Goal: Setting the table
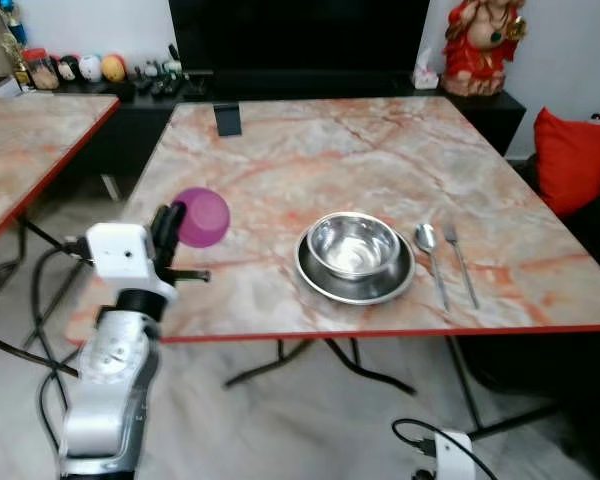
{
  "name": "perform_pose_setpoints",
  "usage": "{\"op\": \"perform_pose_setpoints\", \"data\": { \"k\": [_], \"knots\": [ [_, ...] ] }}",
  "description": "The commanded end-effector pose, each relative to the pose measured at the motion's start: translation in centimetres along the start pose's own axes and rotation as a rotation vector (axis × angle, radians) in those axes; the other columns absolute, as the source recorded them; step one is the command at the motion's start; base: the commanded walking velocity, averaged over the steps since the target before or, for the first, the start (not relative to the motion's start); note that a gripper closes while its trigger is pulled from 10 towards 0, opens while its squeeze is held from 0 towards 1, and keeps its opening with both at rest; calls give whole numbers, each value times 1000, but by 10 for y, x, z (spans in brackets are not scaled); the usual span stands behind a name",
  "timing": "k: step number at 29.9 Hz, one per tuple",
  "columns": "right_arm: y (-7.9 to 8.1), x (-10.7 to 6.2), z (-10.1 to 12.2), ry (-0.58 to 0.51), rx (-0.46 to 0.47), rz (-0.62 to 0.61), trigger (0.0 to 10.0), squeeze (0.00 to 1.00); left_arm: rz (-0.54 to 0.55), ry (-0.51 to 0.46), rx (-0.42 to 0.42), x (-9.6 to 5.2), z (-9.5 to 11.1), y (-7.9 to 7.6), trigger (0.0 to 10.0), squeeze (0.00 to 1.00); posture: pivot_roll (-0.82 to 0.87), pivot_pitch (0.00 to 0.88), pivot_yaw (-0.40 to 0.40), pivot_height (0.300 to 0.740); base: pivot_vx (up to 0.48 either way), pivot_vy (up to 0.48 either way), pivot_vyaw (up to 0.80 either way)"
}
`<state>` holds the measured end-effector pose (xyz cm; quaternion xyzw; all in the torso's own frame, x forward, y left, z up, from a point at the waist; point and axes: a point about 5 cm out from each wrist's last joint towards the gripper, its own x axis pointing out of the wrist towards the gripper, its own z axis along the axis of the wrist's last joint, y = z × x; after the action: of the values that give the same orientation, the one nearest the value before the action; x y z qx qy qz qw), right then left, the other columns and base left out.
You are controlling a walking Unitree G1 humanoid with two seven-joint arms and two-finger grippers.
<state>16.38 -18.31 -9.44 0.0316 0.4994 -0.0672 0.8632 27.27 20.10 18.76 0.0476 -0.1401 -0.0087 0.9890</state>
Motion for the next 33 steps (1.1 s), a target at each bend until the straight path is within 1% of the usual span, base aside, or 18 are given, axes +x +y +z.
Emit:
{"op": "perform_pose_setpoints", "data": {
  "k": [1,3,5,9,11,15,16,18,19,20,22,25,33],
  "knots": [
    [-1,0,1,1,0,-2,10000,0,-10,43,45,0,-4,14,10000,0,-21,0,1,707,0,0,0],
    [-1,0,1,0,0,-3,10000,0,10,44,44,0,-3,23,10000,0,-18,0,1,707,0,0,0],
    [-2,0,1,-1,0,-3,10000,0,22,42,45,0,-1,28,10000,0,-15,0,-1,707,0,0,0],
    [-1,0,2,-2,-2,-2,10000,0,48,29,19,0,2,36,10000,0,-13,0,-3,707,0,0,0],
    [-1,0,2,-2,-4,-1,10000,0,50,15,-14,0,3,35,10000,0,-12,0,-5,707,0,0,0],
    [-1,0,2,-3,-6,1,10000,0,35,17,-26,2,1,27,10000,0,-14,0,-6,707,0,0,0],
    [-1,0,2,-3,-6,1,10000,0,35,17,-26,2,1,27,10000,0,-14,0,-6,707,0,0,0],
    [-1,0,2,-4,-7,1,10000,0,23,16,-33,4,0,21,10000,0,-14,0,-10,707,0,0,0],
    [-1,0,3,-4,-11,2,10000,0,22,15,-33,4,1,19,10000,0,-18,0,-22,707,0,0,0],
    [-1,0,2,-2,-20,3,10000,0,22,5,-49,5,2,18,10000,0,-39,0,-19,707,0,0,0],
    [-1,0,3,-2,-42,6,10000,0,28,0,-48,5,2,20,10000,0,-56,0,-5,707,0,-133,0],
    [-1,0,3,-5,-33,4,10000,0,31,5,-45,6,0,21,10000,0,-54,0,-9,707,0,-314,0],
    [-2,0,2,-4,-42,0,10000,0,36,-5,-35,6,2,22,10000,0,-58,0,-9,707,0,-335,0]
  ]
}}
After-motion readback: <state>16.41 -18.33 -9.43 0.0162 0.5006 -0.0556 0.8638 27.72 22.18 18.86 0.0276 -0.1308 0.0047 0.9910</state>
